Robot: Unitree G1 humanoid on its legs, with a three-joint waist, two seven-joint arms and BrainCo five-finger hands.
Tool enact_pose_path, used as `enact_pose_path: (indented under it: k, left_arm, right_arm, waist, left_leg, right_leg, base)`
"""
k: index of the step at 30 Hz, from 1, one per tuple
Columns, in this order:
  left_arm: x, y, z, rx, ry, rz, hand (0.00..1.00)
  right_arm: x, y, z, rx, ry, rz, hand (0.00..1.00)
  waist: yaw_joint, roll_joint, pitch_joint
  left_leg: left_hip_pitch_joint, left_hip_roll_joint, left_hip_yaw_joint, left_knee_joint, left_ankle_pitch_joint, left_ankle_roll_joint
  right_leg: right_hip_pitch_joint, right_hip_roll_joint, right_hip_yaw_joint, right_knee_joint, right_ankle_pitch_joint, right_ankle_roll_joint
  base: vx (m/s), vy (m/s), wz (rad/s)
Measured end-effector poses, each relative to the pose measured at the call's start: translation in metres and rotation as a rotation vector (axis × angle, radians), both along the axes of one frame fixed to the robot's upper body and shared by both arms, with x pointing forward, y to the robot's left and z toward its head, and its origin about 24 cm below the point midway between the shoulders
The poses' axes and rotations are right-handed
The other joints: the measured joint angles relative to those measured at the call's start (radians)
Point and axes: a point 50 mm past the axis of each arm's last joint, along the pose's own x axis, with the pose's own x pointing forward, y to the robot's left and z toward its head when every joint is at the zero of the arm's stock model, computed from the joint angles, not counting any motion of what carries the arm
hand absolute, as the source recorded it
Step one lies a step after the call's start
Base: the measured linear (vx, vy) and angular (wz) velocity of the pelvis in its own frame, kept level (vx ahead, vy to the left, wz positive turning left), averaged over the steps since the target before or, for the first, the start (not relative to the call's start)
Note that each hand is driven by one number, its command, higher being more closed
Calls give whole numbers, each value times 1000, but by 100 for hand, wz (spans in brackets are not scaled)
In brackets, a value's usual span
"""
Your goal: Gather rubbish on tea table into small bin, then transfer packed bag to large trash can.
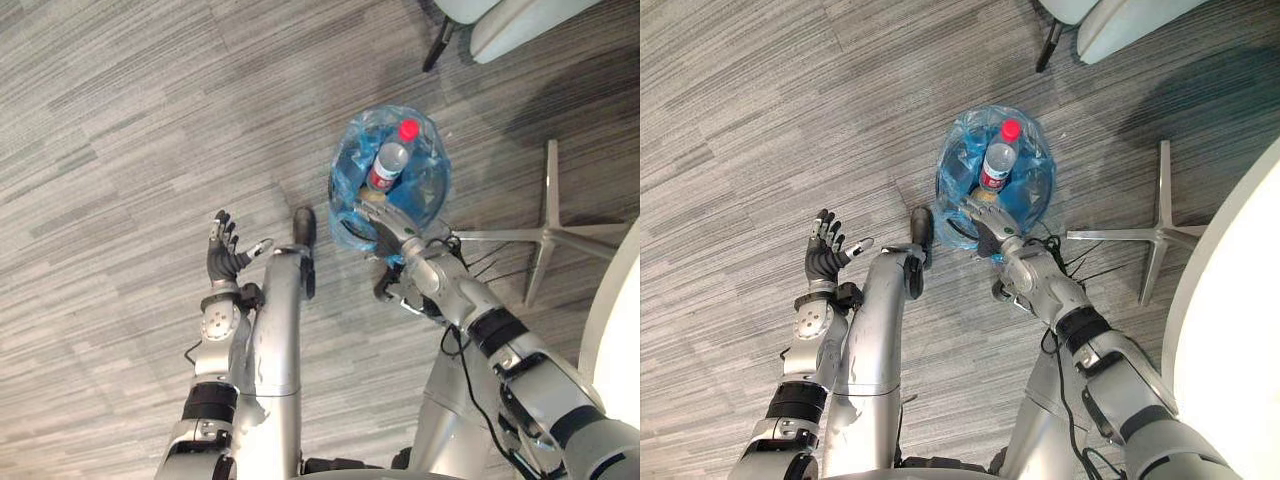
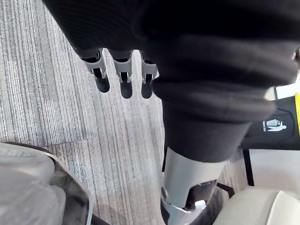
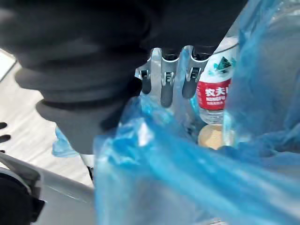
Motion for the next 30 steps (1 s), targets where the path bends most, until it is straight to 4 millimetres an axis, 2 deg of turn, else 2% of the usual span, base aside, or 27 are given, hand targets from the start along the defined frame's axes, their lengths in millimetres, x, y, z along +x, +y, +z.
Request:
enact_pose_path:
  k: [8,13,16,19,21,22,24,25,27,30]
  left_arm:
    - [1,5,-2,3,20,14,0]
    - [0,8,-9,4,65,22,0]
    - [0,6,-16,31,107,10,0]
    - [-10,-5,-31,38,157,-41,0]
    - [-23,-10,-48,36,217,-66,0]
    - [-33,-13,-59,37,265,-77,0]
    - [-43,-15,-70,33,307,-85,0]
    - [-54,-17,-80,36,349,-101,0]
    - [-69,-15,-93,28,400,-98,0]
    - [-91,-13,-109,25,474,-91,0]
  right_arm:
    - [-2,8,21,140,-47,33,100]
    - [-15,19,43,341,-110,91,100]
    - [-27,24,48,535,-99,115,100]
    - [-39,26,42,725,-53,122,100]
    - [-55,32,26,876,28,131,100]
    - [-67,36,19,953,65,148,100]
    - [-76,38,12,998,99,146,100]
    - [-82,34,0,1029,143,112,100]
    - [-91,33,-7,1072,184,107,100]
    - [-103,36,-8,1121,216,141,100]
  waist:
    - [3,-1,-1]
    - [2,-3,-7]
    - [-2,-3,-7]
    - [-16,-3,-7]
    - [-25,-29,-30]
    - [-25,-34,-36]
    - [-28,-40,-64]
    - [-26,-40,-81]
    - [-30,-40,-100]
    - [-31,-46,-146]
  left_leg:
    - [-12,1,-7,11,0,-2]
    - [-2,0,-16,15,6,0]
    - [61,-4,-30,-6,6,-1]
    - [198,-13,-26,-92,15,-8]
    - [313,-13,-12,-181,29,-13]
    - [406,-10,-9,-241,29,-13]
    - [469,-9,-7,-290,30,-12]
    - [567,-7,0,-350,36,-11]
    - [688,-1,10,-417,59,-8]
    - [854,4,33,-518,67,0]
  right_leg:
    - [-11,0,-2,14,-2,-3]
    - [9,1,-12,12,-2,-3]
    - [88,2,-34,-15,-3,-1]
    - [228,1,-54,-90,0,4]
    - [333,8,-65,-167,9,17]
    - [433,19,-90,-233,17,31]
    - [500,22,-108,-286,30,26]
    - [604,38,-122,-357,44,34]
    - [729,53,-138,-439,68,33]
    - [891,78,-142,-572,107,55]
  base:
    - [0,0,0]
    - [0,0,0]
    - [-2,4,8]
    - [-6,11,19]
    - [40,5,11]
    - [59,-1,3]
    - [81,-8,4]
    - [113,-18,7]
    - [168,-43,-1]
    - [202,-23,-13]
